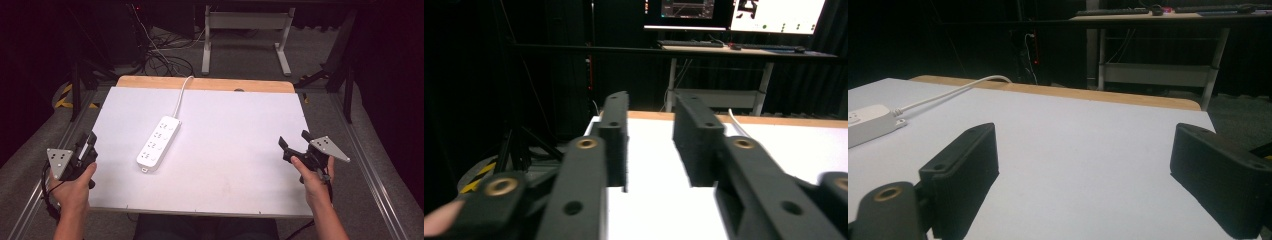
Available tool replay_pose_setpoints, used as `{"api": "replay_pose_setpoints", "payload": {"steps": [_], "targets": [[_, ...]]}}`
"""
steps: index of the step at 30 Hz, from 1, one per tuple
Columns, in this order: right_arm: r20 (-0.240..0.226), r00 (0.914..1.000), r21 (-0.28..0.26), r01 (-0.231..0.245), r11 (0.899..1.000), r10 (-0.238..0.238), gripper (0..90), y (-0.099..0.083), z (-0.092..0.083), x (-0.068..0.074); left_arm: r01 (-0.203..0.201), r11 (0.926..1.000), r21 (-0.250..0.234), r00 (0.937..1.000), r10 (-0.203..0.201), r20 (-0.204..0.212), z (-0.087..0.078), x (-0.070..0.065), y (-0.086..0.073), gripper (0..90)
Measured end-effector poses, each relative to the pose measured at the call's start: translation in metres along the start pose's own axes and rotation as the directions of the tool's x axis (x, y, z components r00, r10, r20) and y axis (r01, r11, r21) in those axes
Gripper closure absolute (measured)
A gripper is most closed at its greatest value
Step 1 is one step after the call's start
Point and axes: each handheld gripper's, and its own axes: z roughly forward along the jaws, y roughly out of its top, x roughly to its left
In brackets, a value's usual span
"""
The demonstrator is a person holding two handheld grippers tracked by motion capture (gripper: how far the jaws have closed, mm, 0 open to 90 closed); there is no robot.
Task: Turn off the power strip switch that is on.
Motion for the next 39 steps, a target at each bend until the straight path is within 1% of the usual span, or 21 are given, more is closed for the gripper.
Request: {"api": "replay_pose_setpoints", "payload": {"steps": [1, 4, 6, 11, 14, 16, 19, 20, 21, 23, 25, 26, 27, 28, 30, 31, 32, 34, 36, 38, 39], "targets": [[0.0, 1.0, 0.0, 0.0, 1.0, 0.0, 12.5, 0.0, 0.0, 0.0, -0.014, 0.9999, 0.009, 0.9998, 0.014, -0.016, -0.002, 0.0, 0.002, 77.7], [-0.001, 1.0, 0.001, 0.003, 1.0, -0.003, 12.4, 0.0, 0.001, 0.0, -0.01, 0.9998, 0.019, 0.9994, 0.011, -0.032, -0.004, 0.001, 0.003, 88.6], [-0.001, 1.0, 0.0, 0.003, 1.0, -0.003, 12.4, 0.0, 0.001, 0.0, -0.005, 0.9996, 0.027, 0.9989, 0.006, -0.046, -0.005, 0.004, 0.004, 89.9], [0.0, 1.0, -0.003, -0.004, 1.0, 0.004, 12.3, 0.0, 0.0, 0.0, -0.003, 0.9996, 0.027, 0.9988, 0.004, -0.048, -0.006, 0.004, 0.005, 90.0], [0.0, 1.0, -0.004, -0.003, 1.0, 0.003, 12.3, 0.0, 0.0, 0.0, -0.017, 0.9993, 0.035, 0.9993, 0.018, -0.032, -0.005, 0.003, 0.005, 90.0], [-0.003, 1.0, -0.002, -0.003, 1.0, 0.003, 12.2, 0.0, 0.0, 0.0, 0.015, 0.9988, 0.046, 0.9997, -0.014, -0.017, -0.003, 0.001, 0.006, 90.0], [-0.004, 1.0, 0.001, -0.002, 1.0, 0.002, 12.1, 0.0, 0.001, 0.001, 0.01, 0.9983, 0.057, 0.9999, -0.01, -0.003, -0.002, -0.001, 0.009, 90.0], [-0.005, 1.0, 0.0, -0.003, 1.0, 0.003, 11.9, 0.0, 0.001, 0.001, 0.024, 0.9981, 0.057, 0.9996, -0.025, 0.012, 0.0, -0.003, 0.012, 90.0], [-0.008, 1.0, 0.0, -0.002, 1.0, 0.002, 11.9, 0.0, 0.001, 0.002, 0.024, 0.9981, 0.057, 0.9996, -0.025, 0.012, 0.0, -0.003, 0.012, 90.0], [-0.008, 1.0, 0.0, 0.002, 1.0, -0.002, 11.7, 0.0, 0.001, 0.003, 0.053, 0.9968, 0.061, 0.9981, -0.054, 0.028, 0.004, -0.005, 0.017, 90.0], [-0.009, 0.9999, 0.0, 0.007, 1.0, -0.007, 11.7, 0.0, 0.001, 0.003, 0.054, 0.9967, 0.06, 0.9979, -0.056, 0.032, 0.006, -0.006, 0.019, 90.0], [-0.008, 1.0, 0.0, 0.005, 1.0, -0.005, 11.7, 0.0, 0.001, 0.003, 0.041, 0.9971, 0.064, 0.9983, -0.043, 0.038, 0.007, -0.007, 0.02, 90.0], [-0.009, 1.0, 0.0, 0.003, 1.0, -0.003, 11.7, 0.0, 0.001, 0.003, 0.06, 0.9945, 0.086, 0.9967, -0.064, 0.05, 0.011, -0.007, 0.022, 90.0], [-0.01, 0.9999, -0.002, 0.003, 1.0, -0.003, 11.7, 0.0, 0.001, 0.002, 0.06, 0.9945, 0.086, 0.9967, -0.064, 0.05, 0.011, -0.007, 0.022, 90.0], [-0.013, 0.9999, -0.005, 0.003, 1.0, -0.003, 11.7, 0.001, 0.001, 0.001, 0.074, 0.9909, 0.112, 0.9948, -0.081, 0.06, 0.014, -0.009, 0.023, 90.0], [-0.013, 0.9999, -0.005, 0.003, 1.0, -0.003, 11.7, 0.001, 0.001, 0.001, 0.072, 0.9895, 0.125, 0.9946, -0.08, 0.066, 0.016, -0.009, 0.023, 90.0], [-0.015, 0.9999, -0.003, 0.001, 1.0, -0.001, 11.5, 0.001, 0.001, 0.001, 0.052, 0.9883, 0.143, 0.9949, -0.064, 0.079, 0.019, -0.012, 0.024, 90.0], [-0.015, 0.9999, -0.003, 0.004, 1.0, -0.004, 11.4, 0.001, 0.002, 0.001, 0.045, 0.988, 0.148, 0.995, -0.058, 0.081, 0.021, -0.014, 0.025, 90.0], [-0.018, 0.9998, -0.004, 0.006, 1.0, -0.006, 11.4, 0.001, 0.002, 0.001, 0.004, 0.986, 0.167, 0.9959, -0.019, 0.088, 0.027, -0.02, 0.029, 90.0], [-0.02, 0.9998, -0.006, 0.004, 1.0, -0.004, 11.4, 0.001, 0.002, 0.001, -0.009, 0.9857, 0.168, 0.9956, -0.007, 0.093, 0.03, -0.022, 0.031, 90.0], [-0.021, 0.9998, -0.003, 0.006, 1.0, -0.006, 11.3, 0.001, 0.002, 0.001, -0.039, 0.9835, 0.177, 0.9946, 0.021, 0.102, 0.034, -0.027, 0.037, 90.0]]}}
